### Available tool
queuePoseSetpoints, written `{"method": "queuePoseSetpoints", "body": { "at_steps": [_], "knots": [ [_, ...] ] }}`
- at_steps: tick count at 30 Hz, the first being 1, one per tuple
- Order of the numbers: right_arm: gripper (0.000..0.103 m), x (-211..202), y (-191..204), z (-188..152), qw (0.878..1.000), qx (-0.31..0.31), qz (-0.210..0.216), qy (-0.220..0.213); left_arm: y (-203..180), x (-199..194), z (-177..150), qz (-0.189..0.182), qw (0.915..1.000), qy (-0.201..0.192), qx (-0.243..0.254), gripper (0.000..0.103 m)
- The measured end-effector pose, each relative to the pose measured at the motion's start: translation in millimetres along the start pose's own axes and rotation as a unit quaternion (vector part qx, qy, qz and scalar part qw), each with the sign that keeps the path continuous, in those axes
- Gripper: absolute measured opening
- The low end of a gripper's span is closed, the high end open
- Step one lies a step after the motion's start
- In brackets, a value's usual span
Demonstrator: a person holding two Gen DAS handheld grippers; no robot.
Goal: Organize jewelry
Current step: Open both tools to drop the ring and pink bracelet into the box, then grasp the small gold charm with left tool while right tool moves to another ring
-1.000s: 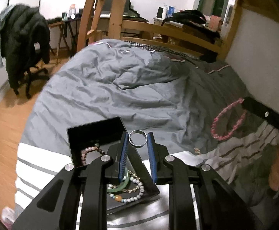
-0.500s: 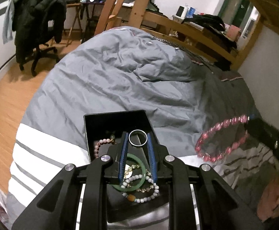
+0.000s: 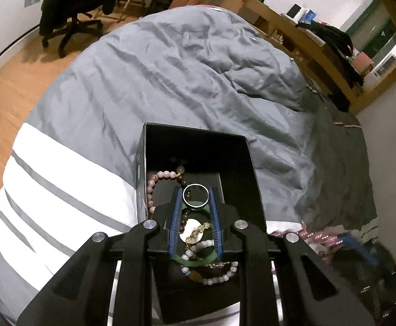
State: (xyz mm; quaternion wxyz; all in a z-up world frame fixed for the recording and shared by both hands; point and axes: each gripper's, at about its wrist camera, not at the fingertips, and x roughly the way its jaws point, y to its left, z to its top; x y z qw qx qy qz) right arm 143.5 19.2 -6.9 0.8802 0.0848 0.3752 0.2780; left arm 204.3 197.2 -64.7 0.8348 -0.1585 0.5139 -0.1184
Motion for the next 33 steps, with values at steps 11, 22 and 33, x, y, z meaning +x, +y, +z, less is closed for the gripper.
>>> {"method": "queuePoseSetpoints", "body": {
  "at_steps": [11, 22, 33],
  "knots": [
    [0.029, 30.5, -9.1, -16.1, 0.999, 0.008, 0.012, 0.046, 8.6, -9.3, 3.1, 0.005, 0.9994, -0.02, -0.026, 0.046],
    [0.092, -25.8, -47.1, -28.3, 0.999, 0.005, -0.039, -0.018, -15.7, -34.6, 1.4, -0.006, 0.9963, -0.085, 0.012, 0.081],
    [0.087, -129.6, -145.7, -102.4, 0.986, -0.028, -0.16, 0.045, -179.3, 8.4, -66.3, -0.012, 0.9654, -0.072, 0.251, 0.083]
  ]
}}
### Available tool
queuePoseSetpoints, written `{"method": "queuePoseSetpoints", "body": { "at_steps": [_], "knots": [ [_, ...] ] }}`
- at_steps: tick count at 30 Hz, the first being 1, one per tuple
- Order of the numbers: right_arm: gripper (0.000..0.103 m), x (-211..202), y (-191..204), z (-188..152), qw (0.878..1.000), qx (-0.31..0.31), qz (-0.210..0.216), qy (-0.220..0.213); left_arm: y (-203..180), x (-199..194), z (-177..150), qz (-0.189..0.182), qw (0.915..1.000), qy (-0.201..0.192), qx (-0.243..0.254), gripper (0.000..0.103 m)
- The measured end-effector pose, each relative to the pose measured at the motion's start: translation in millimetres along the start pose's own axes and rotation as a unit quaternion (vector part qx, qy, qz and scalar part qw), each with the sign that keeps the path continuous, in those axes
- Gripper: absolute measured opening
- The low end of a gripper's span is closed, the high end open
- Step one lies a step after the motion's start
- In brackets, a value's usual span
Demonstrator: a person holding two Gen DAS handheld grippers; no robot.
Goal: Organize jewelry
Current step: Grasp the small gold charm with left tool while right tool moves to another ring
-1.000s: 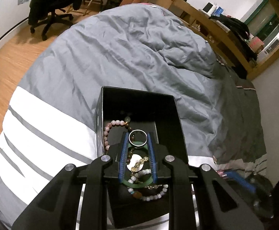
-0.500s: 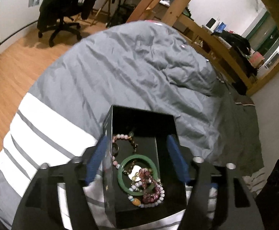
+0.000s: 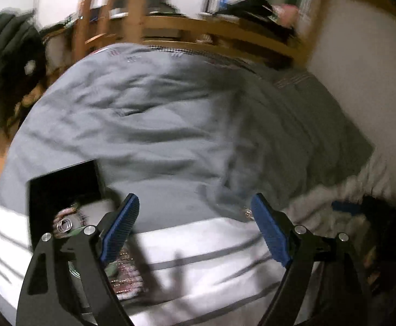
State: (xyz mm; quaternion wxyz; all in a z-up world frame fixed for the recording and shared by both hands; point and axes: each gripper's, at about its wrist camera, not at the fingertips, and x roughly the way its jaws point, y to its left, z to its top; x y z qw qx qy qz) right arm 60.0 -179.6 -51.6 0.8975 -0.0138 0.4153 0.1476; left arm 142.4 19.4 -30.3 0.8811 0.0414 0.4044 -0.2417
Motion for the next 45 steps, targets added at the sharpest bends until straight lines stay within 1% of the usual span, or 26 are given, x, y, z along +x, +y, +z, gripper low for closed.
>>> {"method": "queuePoseSetpoints", "body": {
  "at_steps": [2, 3, 4, 6, 7, 8, 9, 10, 12, 14, 15, 16, 17, 21, 24, 25, 27, 28, 29, 31, 34, 37, 40, 43, 44, 45],
  "knots": [
    [0.079, -0.4, -14.6, -9.0, 1.0, 0.01, -0.019, 0.004, -25.3, 13.1, -4.6, 0.002, 0.9993, 0.008, 0.036, 0.083],
    [0.079, 1.4, -18.7, -10.9, 1.0, 0.016, -0.021, 0.007, -33.1, 18.2, -6.6, 0.003, 0.9988, 0.011, 0.048, 0.083],
    [0.078, 6.3, -24.8, -14.3, 0.999, 0.028, -0.021, 0.013, -43.3, 27.8, -9.8, 0.01, 0.9979, 0.017, 0.062, 0.083],
    [0.069, 14.8, -30.9, -22.8, 0.999, 0.043, -0.017, 0.025, -54.7, 43.0, -14.6, 0.017, 0.9966, 0.029, 0.075, 0.083],
    [0.068, 21.6, -32.3, -26.7, 0.998, 0.048, -0.014, 0.033, -59.6, 53.1, -17.1, 0.023, 0.9956, 0.035, 0.084, 0.083],
    [0.064, 26.8, -33.6, -30.8, 0.998, 0.049, -0.01, 0.039, -63.9, 61.4, -18.3, 0.029, 0.9945, 0.041, 0.092, 0.082],
    [0.058, 32.0, -34.6, -33.5, 0.998, 0.05, -0.006, 0.047, -67.9, 73.7, -19.0, 0.033, 0.9934, 0.049, 0.098, 0.082],
    [0.055, 38.1, -36.1, -36.2, 0.997, 0.051, 0.0, 0.055, -69.5, 81.1, -18.5, 0.028, 0.9933, 0.053, 0.098, 0.079],
    [0.051, 42.3, -38.4, -39.7, 0.997, 0.053, 0.01, 0.052, -72.4, 95.6, -19.8, 0.007, 0.9933, 0.065, 0.096, 0.073],
    [0.051, 46.5, -40.9, -40.6, 0.997, 0.056, 0.012, 0.053, -74.6, 103.9, -22.3, 0.009, 0.9917, 0.07, 0.108, 0.062],
    [0.048, 50.5, -43.2, -41.2, 0.997, 0.058, 0.013, 0.058, -76.7, 108.7, -25.2, 0.012, 0.9897, 0.073, 0.123, 0.057],
    [0.041, 57.3, -45.0, -41.7, 0.996, 0.059, 0.014, 0.067, -78.3, 111.1, -28.0, 0.004, 0.9887, 0.077, 0.129, 0.05],
    [0.038, 62.9, -45.5, -41.7, 0.996, 0.058, 0.011, 0.074, -78.3, 113.9, -30.3, -0.012, 0.9878, 0.083, 0.131, 0.047],
    [0.037, 77.3, -40.7, -41.4, 0.996, 0.031, -0.004, 0.085, -79.8, 117.3, -34.5, -0.055, 0.9864, 0.082, 0.131, 0.046],
    [0.037, 83.9, -39.1, -42.6, 0.996, 0.019, -0.003, 0.092, -75.0, 124.2, -35.5, -0.067, 0.9864, 0.09, 0.12, 0.046],
    [0.036, 83.9, -40.9, -43.1, 0.996, 0.022, 0.001, 0.091, -72.9, 126.3, -35.9, -0.068, 0.9863, 0.096, 0.116, 0.043],
    [0.033, 82.4, -46.4, -43.2, 0.995, 0.034, 0.009, 0.089, -72.1, 125.6, -36.5, -0.067, 0.9862, 0.097, 0.117, 0.033],
    [0.031, 81.9, -49.2, -43.3, 0.995, 0.042, 0.013, 0.089, -73.2, 124.9, -36.5, -0.069, 0.9853, 0.098, 0.121, 0.024],
    [0.031, 82.4, -50.1, -43.6, 0.995, 0.045, 0.015, 0.089, -73.8, 124.4, -36.7, -0.071, 0.9848, 0.099, 0.123, 0.019],
    [0.03, 81.8, -52.2, -42.1, 0.995, 0.052, 0.021, 0.086, -73.6, 126.4, -35.5, -0.074, 0.984, 0.102, 0.126, 0.015],
    [0.026, 78.3, -52.4, -39.5, 0.995, 0.059, 0.026, 0.075, -75.8, 125.1, -35.8, -0.076, 0.9833, 0.103, 0.129, 0.014],
    [0.02, 68.7, -57.2, -36.7, 0.995, 0.072, 0.035, 0.055, -77.3, 122.2, -31.1, -0.073, 0.9829, 0.102, 0.135, 0.014],
    [0.019, 57.6, -65.1, -32.7, 0.995, 0.089, 0.035, 0.026, -77.2, 116.2, -28.3, -0.064, 0.9827, 0.092, 0.147, 0.014],
    [0.018, 48.6, -72.5, -28.6, 0.994, 0.103, 0.022, -0.005, -74.1, 110.9, -23.8, -0.061, 0.9838, 0.082, 0.147, 0.014],
    [0.014, 46.1, -75.3, -29.1, 0.994, 0.108, 0.02, -0.01, -72.1, 109.0, -22.3, -0.061, 0.9844, 0.08, 0.144, 0.014],
    [0.014, 44.2, -78.6, -28.9, 0.993, 0.115, 0.017, -0.015, -70.3, 107.8, -20.7, -0.06, 0.985, 0.078, 0.142, 0.014]
  ]
}}
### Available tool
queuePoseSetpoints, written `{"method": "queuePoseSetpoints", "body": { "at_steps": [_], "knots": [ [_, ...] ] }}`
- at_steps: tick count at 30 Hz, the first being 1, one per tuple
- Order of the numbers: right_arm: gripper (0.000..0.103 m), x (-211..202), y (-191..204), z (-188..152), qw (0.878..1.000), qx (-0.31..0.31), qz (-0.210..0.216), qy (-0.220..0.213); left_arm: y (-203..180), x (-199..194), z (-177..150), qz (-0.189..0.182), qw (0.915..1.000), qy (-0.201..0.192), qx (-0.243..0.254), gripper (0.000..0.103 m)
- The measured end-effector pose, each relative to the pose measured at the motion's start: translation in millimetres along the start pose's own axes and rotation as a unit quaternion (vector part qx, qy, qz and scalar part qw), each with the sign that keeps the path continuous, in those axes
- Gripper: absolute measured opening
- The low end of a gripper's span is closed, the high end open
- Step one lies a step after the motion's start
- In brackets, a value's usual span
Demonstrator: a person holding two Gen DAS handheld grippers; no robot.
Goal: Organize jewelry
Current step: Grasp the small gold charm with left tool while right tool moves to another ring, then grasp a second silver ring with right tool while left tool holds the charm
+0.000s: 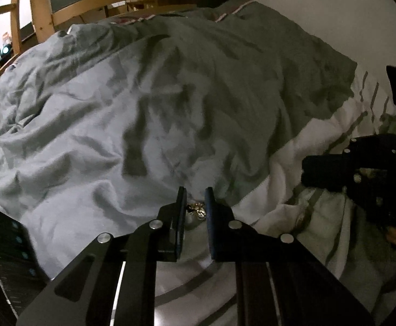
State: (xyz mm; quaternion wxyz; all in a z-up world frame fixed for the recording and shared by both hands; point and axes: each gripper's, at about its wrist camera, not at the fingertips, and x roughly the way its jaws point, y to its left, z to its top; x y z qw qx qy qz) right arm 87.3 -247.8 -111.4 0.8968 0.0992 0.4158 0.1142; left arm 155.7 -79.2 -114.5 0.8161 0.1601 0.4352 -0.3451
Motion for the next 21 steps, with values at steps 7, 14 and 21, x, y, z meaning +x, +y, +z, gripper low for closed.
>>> {"method": "queuePoseSetpoints", "body": {
  "at_steps": [7, 14, 21],
  "knots": [
    [0.016, -6.5, -11.4, 7.2, 0.999, 0.008, 0.04, 0.003, 9.1, -6.7, 5.4, 0.004, 0.9999, -0.009, -0.005, 0.014],
    [0.016, 4.4, 23.2, -7.5, 0.99, -0.105, 0.061, 0.071, 7.3, -8.0, 2.3, -0.004, 1.0, -0.003, 0.001, 0.014],
    [0.025, 25.1, 26.8, -21.4, 0.985, -0.114, 0.041, 0.123, -7.7, 15.6, -6.8, -0.003, 0.9992, 0.033, 0.025, 0.036]
  ]
}}
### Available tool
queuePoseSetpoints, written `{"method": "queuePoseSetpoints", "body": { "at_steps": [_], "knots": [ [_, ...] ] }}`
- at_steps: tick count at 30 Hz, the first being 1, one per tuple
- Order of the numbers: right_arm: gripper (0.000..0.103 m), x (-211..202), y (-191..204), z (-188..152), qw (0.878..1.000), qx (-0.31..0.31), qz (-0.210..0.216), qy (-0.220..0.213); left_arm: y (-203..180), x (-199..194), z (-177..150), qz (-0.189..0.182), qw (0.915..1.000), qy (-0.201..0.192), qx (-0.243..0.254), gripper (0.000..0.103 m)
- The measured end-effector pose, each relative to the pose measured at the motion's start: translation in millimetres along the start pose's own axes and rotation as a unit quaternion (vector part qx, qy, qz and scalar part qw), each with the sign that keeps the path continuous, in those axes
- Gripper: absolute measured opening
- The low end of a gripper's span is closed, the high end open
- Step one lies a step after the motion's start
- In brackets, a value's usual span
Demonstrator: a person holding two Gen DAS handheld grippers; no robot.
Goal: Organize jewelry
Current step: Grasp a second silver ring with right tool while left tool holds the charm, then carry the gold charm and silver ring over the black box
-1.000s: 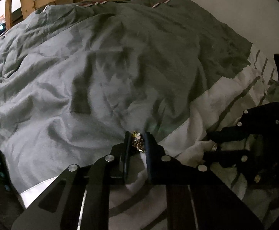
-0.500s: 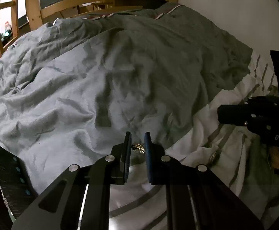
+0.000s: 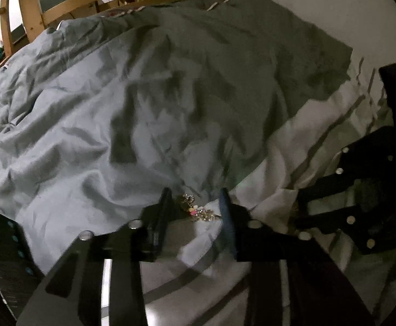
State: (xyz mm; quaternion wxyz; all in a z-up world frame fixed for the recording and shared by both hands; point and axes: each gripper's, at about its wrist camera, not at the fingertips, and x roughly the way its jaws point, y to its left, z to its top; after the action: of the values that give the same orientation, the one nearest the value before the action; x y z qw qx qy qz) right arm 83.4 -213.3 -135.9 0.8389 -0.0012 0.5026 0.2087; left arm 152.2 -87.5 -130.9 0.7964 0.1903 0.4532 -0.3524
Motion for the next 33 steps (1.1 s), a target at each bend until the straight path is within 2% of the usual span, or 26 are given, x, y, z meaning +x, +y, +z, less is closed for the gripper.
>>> {"method": "queuePoseSetpoints", "body": {
  "at_steps": [3, 8, 11, 16, 20, 25, 29, 33],
  "knots": [
    [0.022, 2.3, 1.2, -1.8, 1.0, -0.004, -0.005, 0.004, 1.4, 5.1, -1.9, -0.007, 0.9999, 0.007, -0.004, 0.036],
    [0.021, -8.5, -7.4, 0.3, 0.999, 0.02, 0.0, -0.028, 3.0, 2.9, -2.1, -0.024, 0.9997, 0.009, -0.005, 0.014],
    [0.021, -19.6, -20.7, 3.8, 0.997, 0.052, 0.005, -0.06, 1.9, 1.8, -3.2, -0.028, 0.9995, 0.012, 0.005, 0.01],
    [0.021, -32.6, -36.0, 5.7, 0.991, 0.093, 0.011, -0.094, -0.4, -5.6, -3.6, -0.025, 0.9994, 0.014, 0.02, 0.009],
    [0.021, -38.8, -45.0, 8.4, 0.986, 0.119, 0.017, -0.116, 14.3, -18.0, 0.8, -0.027, 0.9996, -0.002, -0.004, 0.009],
    [0.021, -38.6, -46.0, 9.9, 0.985, 0.125, 0.018, -0.121, 30.2, -24.2, 1.4, -0.027, 0.9992, -0.009, -0.028, 0.009],
    [0.021, -38.6, -46.0, 9.5, 0.985, 0.125, 0.016, -0.122, 22.9, -28.6, 1.5, -0.031, 0.9993, -0.017, -0.013, 0.009],
    [0.021, -40.2, -48.9, 8.3, 0.983, 0.131, 0.018, -0.129, 25.7, -31.1, 3.3, -0.025, 0.9993, -0.02, -0.02, 0.009]
  ]
}}
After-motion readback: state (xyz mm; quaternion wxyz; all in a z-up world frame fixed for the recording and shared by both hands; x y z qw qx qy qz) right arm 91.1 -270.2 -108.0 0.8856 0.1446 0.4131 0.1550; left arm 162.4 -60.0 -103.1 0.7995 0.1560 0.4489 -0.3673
